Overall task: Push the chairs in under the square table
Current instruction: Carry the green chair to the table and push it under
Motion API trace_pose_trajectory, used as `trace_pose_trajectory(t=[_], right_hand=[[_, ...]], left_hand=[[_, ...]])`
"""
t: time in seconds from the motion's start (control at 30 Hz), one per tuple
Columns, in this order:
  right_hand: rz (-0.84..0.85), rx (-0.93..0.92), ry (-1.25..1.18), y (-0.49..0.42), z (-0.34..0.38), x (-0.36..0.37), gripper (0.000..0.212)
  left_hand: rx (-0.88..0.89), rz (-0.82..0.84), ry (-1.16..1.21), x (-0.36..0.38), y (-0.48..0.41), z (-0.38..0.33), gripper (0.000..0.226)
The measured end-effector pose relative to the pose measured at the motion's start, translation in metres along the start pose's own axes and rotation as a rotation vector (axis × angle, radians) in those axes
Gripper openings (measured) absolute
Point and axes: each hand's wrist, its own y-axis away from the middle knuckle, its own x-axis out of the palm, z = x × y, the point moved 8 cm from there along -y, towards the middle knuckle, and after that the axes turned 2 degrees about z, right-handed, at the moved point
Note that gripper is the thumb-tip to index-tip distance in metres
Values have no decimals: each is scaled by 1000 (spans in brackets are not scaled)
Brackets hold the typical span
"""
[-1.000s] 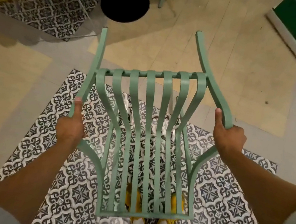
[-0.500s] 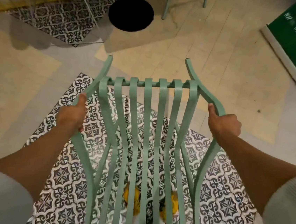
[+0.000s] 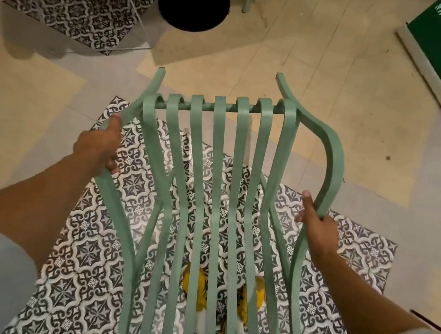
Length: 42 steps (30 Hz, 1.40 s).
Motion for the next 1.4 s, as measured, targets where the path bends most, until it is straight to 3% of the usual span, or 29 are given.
trace_pose_trajectory(t=[0.23, 0.37, 0.47, 0.63, 0.77, 0.9, 1.07, 1.4], right_hand=[[-65, 174, -59, -17, -61, 24, 73], [-67, 225, 60, -30, -67, 24, 44], [-99, 227, 112, -30, -59, 23, 36], [-72, 230, 122, -36, -41, 25, 41], [-85, 233, 134, -43, -24, 24, 42], [-52, 213, 140, -53, -16, 28, 50], [-62, 168, 192, -57, -1, 28, 46], [-39, 211, 202, -53, 18, 3, 46]], left_hand=[[-18, 4, 49, 2, -7, -2, 89], [6, -22, 77, 1, -7, -2, 85], [32, -17, 129, 0, -7, -4, 85], [134, 2, 268, 0, 4, 1, 58], [210, 3, 358, 19, 16, 44, 37], [98, 69, 329, 57, 18, 106, 42], [-104, 187, 246, 91, 12, 158, 46], [-45, 213, 85, 85, 20, 134, 42]])
